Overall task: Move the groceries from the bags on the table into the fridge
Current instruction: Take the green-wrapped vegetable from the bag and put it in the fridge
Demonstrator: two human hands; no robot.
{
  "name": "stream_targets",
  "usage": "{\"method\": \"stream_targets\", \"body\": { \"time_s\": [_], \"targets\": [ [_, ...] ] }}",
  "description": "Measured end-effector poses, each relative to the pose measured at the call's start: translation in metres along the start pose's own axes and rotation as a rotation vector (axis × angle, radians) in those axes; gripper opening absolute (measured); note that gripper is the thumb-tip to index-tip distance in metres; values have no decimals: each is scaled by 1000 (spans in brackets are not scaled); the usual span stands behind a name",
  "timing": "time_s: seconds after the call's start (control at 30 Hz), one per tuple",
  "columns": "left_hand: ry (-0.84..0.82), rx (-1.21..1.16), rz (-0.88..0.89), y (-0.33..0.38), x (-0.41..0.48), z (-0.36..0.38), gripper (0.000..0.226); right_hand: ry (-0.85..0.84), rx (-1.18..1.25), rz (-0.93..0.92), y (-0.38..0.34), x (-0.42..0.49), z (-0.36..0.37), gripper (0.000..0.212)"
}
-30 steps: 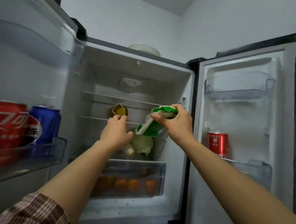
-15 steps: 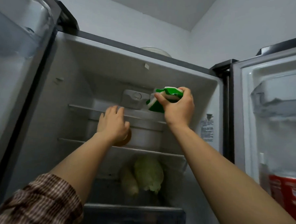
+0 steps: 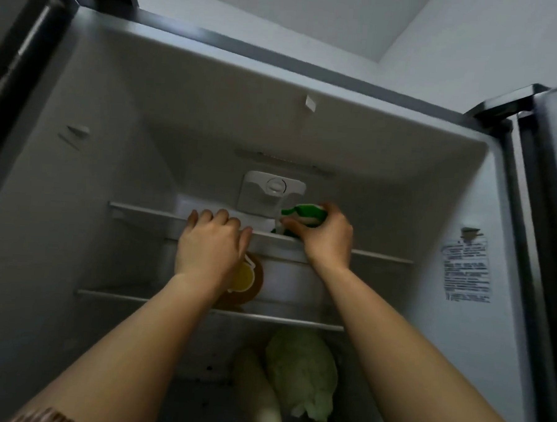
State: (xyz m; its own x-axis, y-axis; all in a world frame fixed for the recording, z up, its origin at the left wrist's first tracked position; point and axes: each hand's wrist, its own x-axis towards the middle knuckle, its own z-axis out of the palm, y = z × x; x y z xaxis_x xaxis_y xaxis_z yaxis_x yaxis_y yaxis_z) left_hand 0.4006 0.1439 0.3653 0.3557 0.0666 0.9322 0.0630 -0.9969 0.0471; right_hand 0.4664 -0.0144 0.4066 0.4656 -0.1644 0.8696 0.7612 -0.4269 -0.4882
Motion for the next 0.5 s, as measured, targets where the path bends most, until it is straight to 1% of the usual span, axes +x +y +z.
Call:
{"method": "stream_targets", "body": {
  "time_s": [0.07,0.1,0.2,0.27,0.33,0.5],
  "targets": [
    [40,-11,-4,-1,-1,4,42,-86,-91,-9,3,7,3,50],
    [50,-19,-8,0,-1,5,42,-135,-132,-8,5,11,4,50],
    [73,-25,-32,1,1,9,42,-248,-231,-3,8,22,3,62],
    [91,-29,-36,2,1,11,42,-349,-328,-4,9,27,-1,55],
    [94,-36,-39,2,0,10,43,-426,-439,-16,11,27,-2,54],
    [72,-60,-65,5,-2,8,42,-442,-636,-111,13,11,-6,58]
  ]
}}
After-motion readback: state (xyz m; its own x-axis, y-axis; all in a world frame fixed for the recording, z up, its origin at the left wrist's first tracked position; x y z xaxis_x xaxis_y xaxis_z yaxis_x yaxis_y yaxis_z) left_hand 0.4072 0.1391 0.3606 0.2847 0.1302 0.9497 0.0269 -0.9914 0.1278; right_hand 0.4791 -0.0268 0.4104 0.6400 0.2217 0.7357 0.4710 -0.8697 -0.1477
